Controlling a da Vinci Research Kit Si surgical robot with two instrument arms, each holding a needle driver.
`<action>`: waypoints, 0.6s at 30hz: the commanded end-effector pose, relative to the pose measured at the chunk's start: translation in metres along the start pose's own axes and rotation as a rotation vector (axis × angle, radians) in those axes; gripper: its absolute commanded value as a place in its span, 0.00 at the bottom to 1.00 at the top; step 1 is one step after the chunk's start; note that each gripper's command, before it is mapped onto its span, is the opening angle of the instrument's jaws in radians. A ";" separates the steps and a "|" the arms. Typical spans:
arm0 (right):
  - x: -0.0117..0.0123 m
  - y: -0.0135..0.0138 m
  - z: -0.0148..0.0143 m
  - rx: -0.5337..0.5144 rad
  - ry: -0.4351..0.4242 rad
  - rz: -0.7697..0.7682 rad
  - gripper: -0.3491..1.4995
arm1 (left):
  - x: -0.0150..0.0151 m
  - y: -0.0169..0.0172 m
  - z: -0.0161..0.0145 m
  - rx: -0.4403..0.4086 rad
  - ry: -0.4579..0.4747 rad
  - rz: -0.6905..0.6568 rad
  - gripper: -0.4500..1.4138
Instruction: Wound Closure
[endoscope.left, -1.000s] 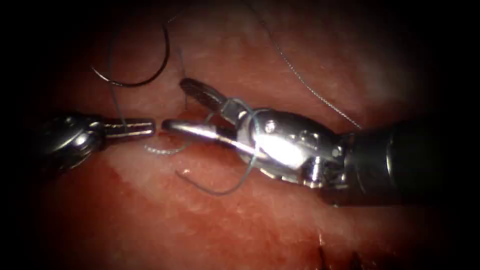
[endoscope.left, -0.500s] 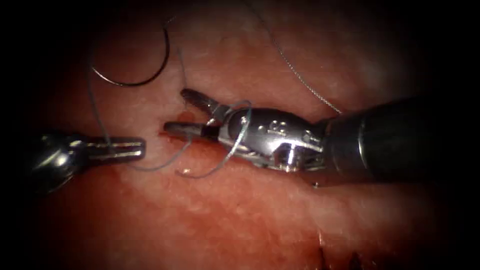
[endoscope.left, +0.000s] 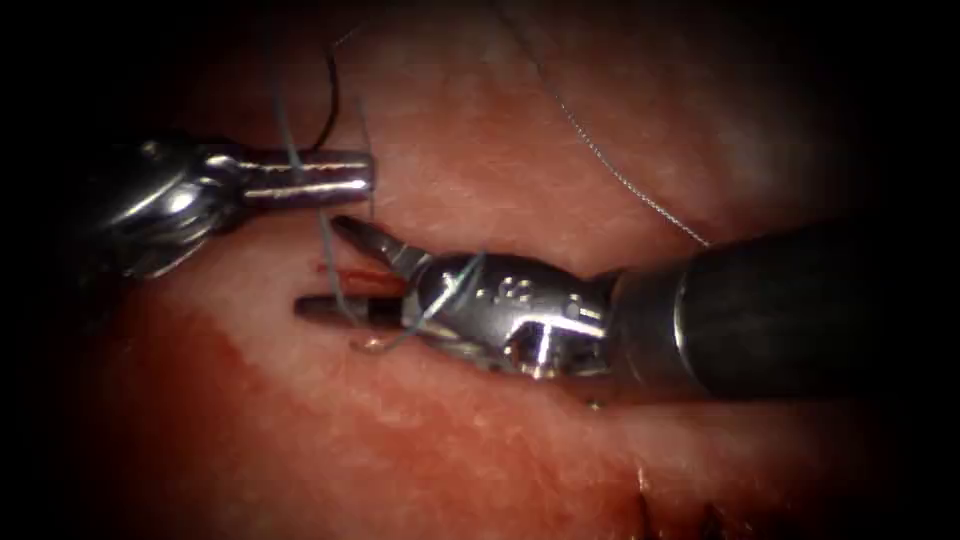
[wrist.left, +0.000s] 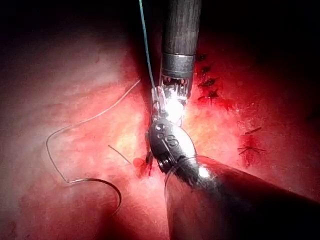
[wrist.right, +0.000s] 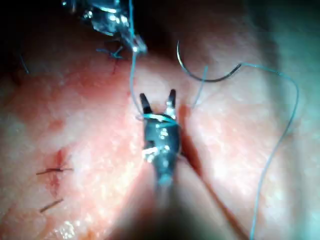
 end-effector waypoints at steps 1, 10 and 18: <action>-0.0004 -0.0013 0.0009 0.021 0.007 0.000 0.60 | -0.0012 0.0000 0.0004 0.001 -0.003 -0.006 0.00; 0.0006 -0.0026 0.0014 0.110 0.047 -0.017 0.55 | -0.0035 -0.0044 0.0017 -0.015 -0.004 0.020 0.00; 0.0014 -0.0031 0.0013 0.167 0.126 -0.027 0.52 | -0.0071 -0.0089 0.0012 -0.023 -0.006 0.040 0.00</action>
